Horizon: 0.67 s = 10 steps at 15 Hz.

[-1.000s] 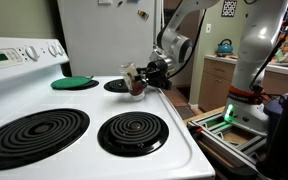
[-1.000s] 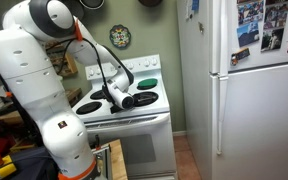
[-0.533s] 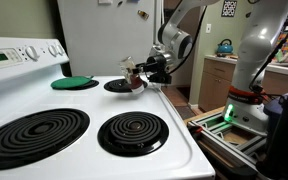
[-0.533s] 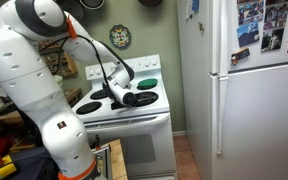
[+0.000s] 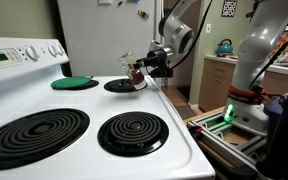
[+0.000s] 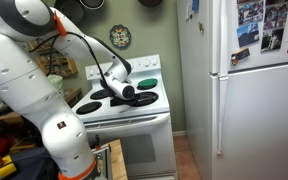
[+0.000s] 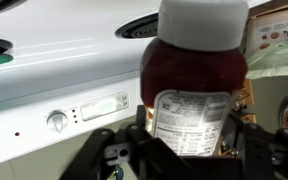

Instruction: Set the ketchup bottle upright on the stove

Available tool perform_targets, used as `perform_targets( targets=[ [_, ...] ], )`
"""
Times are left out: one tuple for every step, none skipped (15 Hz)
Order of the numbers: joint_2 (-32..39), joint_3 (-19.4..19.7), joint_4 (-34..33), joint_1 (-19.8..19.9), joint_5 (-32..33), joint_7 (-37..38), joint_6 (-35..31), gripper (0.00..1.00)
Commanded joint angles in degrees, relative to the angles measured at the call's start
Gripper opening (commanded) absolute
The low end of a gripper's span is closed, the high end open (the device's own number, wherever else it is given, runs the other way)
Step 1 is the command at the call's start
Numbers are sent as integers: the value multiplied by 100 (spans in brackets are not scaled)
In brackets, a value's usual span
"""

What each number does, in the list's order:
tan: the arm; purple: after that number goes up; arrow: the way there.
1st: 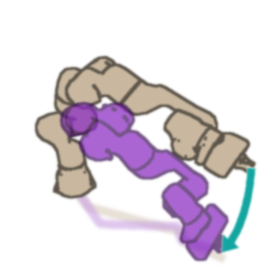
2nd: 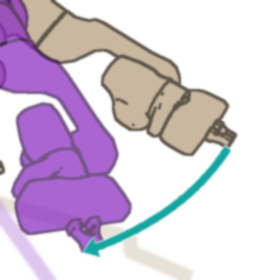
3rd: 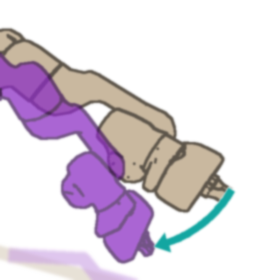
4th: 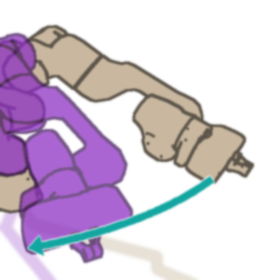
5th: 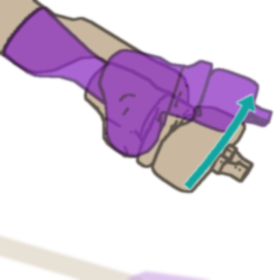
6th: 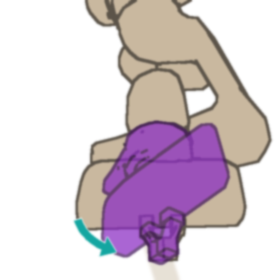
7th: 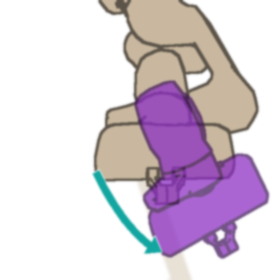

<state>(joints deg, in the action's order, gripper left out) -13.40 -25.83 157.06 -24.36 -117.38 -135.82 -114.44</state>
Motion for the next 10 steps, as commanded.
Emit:
perform_targets(
  targets=[
    [-131, -165, 68, -23, 8, -186, 73, 45],
    [-138, -213, 70, -52, -135, -310, 54, 45],
    [-138, -282, 54, -88, -311, -434, -46, 45],
    [-67, -328, -9, -96, -365, -568, -51, 45],
    [43, -396, -103, -105, -470, -697, -109, 45],
    [103, -455, -167, -106, -544, -813, -172, 45],
    [180, -513, -247, -107, -634, -953, -228, 45],
    [244, -566, -321, -106, -746, -1096, -305, 45],
    [386, -631, -441, -116, -873, -1241, -393, 45],
    [514, -673, -543, -116, -968, -1378, -406, 45]
  ],
)
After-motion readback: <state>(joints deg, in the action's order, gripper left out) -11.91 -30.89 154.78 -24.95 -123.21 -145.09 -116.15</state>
